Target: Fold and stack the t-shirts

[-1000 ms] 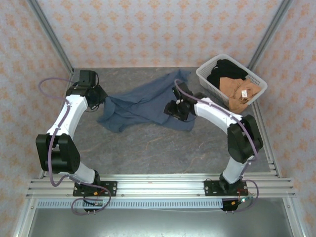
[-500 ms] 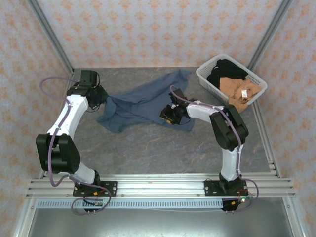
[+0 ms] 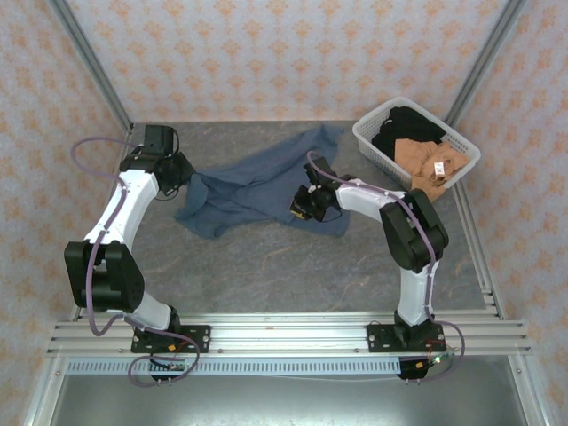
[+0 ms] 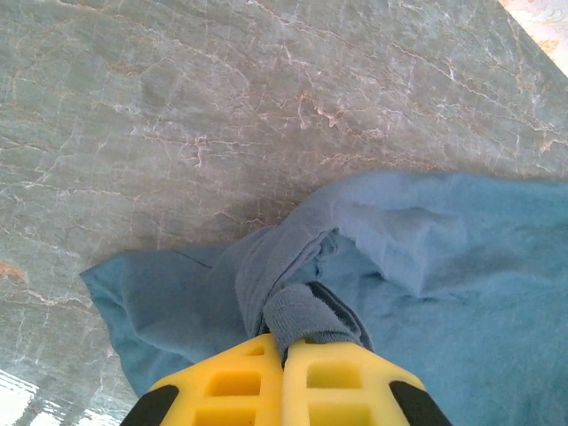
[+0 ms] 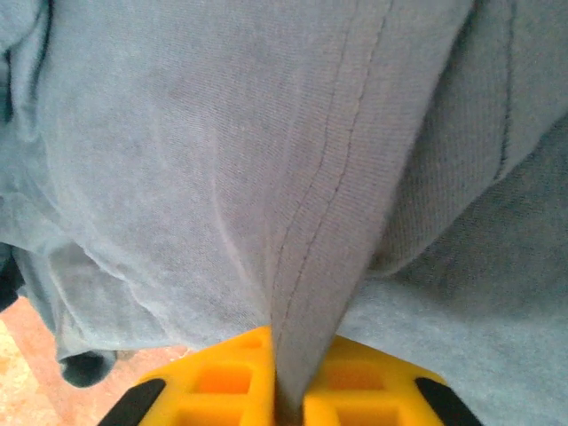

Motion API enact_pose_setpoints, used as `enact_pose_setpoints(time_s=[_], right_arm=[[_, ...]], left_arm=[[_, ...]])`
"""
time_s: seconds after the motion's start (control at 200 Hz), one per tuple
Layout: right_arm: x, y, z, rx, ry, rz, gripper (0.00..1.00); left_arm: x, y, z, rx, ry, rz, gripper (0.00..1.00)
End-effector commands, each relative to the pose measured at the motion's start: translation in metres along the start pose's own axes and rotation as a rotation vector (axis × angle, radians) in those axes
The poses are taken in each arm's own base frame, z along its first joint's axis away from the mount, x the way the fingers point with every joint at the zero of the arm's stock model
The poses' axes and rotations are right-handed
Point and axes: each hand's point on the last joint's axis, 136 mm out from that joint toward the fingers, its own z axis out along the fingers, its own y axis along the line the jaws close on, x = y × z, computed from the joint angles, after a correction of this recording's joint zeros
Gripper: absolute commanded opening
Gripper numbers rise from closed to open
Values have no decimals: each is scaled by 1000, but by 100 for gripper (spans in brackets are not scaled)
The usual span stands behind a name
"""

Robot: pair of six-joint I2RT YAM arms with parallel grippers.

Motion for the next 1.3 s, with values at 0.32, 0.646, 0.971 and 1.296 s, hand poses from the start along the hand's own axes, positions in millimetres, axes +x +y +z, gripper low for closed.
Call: enact_pose_setpoints(time_s=[0.32, 0.646, 0.971, 1.296], right_arm=[[-21, 53, -78, -75, -98, -14, 0], [-83, 88, -159, -171, -284, -43, 0], [-111, 125, -296, -332, -603, -217, 0], [-70, 150, -432, -581, -833, -312, 0]], left_arm=[[-12, -11, -15, 15, -26, 16, 0], [-38, -26, -35, 33, -83, 0, 0], [-81, -51, -122, 137, -254, -51, 0], [-101, -47, -271, 334, -588, -107, 0]])
